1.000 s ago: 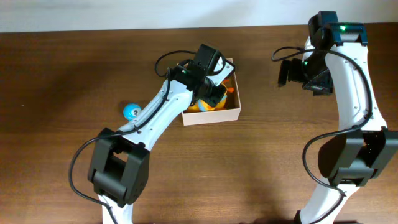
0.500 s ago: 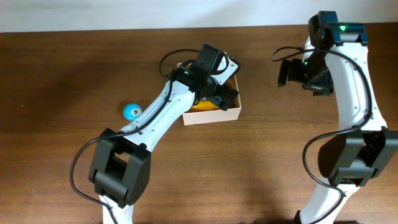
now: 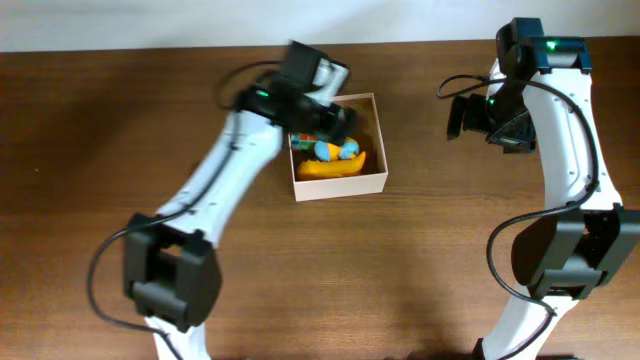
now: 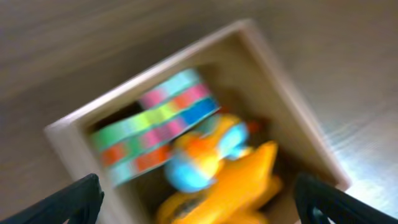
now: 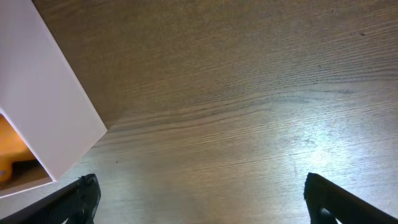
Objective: Pack container
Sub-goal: 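Move left gripper out of the box to the blue ball and grasp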
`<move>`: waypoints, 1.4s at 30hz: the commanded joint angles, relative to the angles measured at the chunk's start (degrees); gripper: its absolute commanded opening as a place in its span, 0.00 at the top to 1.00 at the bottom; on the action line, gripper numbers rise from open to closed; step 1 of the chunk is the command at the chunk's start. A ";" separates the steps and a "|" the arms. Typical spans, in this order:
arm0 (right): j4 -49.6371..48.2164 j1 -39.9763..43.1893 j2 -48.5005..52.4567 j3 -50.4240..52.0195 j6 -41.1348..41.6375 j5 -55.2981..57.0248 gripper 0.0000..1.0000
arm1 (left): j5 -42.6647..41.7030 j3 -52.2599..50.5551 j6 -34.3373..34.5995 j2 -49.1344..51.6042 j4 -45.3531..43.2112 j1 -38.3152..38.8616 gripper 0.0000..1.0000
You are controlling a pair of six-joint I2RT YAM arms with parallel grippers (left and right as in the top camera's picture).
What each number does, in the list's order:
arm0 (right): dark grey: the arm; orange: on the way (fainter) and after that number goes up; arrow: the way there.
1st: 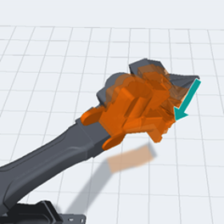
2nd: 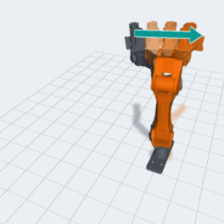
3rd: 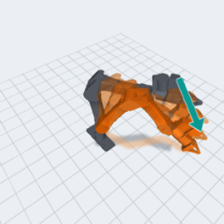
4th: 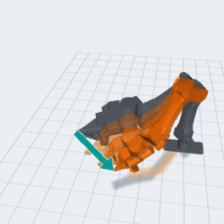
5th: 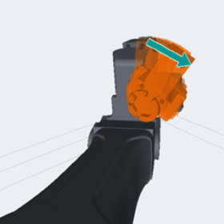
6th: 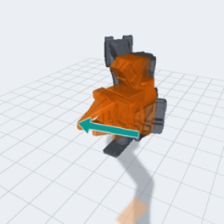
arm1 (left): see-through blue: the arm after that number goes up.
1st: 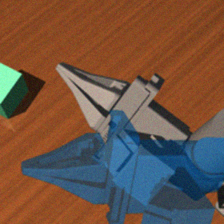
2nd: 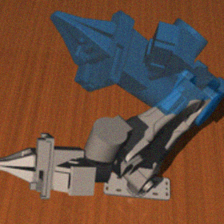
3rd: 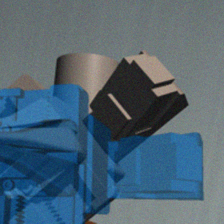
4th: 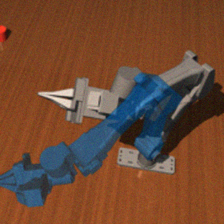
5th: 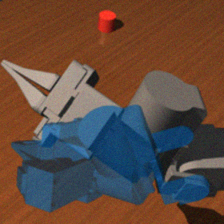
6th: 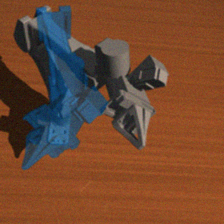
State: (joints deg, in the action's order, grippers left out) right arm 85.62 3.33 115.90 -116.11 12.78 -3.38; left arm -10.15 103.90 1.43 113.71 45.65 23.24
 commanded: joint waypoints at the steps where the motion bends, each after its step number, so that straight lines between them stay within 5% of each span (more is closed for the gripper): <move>1: -0.02 0.07 -0.04 -0.15 -0.55 -0.52 0.01 | 4.94 1.70 4.83 -6.01 5.97 -5.90 0.01; 8: -0.02 0.07 -0.04 -0.15 -0.55 -0.52 0.01 | 9.81 0.94 9.29 -6.03 21.55 -14.21 0.01; 14: -0.02 0.09 -0.04 -0.15 -0.55 -0.52 0.01 | 15.30 -2.56 9.27 -4.85 23.10 -17.59 0.01; 26: -0.02 0.09 -0.04 -0.15 -0.55 -0.52 0.01 | 17.99 -22.21 9.29 -4.63 5.07 -18.43 0.01; 42: -0.02 0.07 -0.04 -0.15 -0.55 -0.52 0.01 | 18.12 -33.16 9.25 -4.63 -10.34 -18.45 0.01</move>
State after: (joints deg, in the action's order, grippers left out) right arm 85.60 3.33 115.90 -116.11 12.80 -3.38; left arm 7.46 72.12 10.17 108.75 36.49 4.95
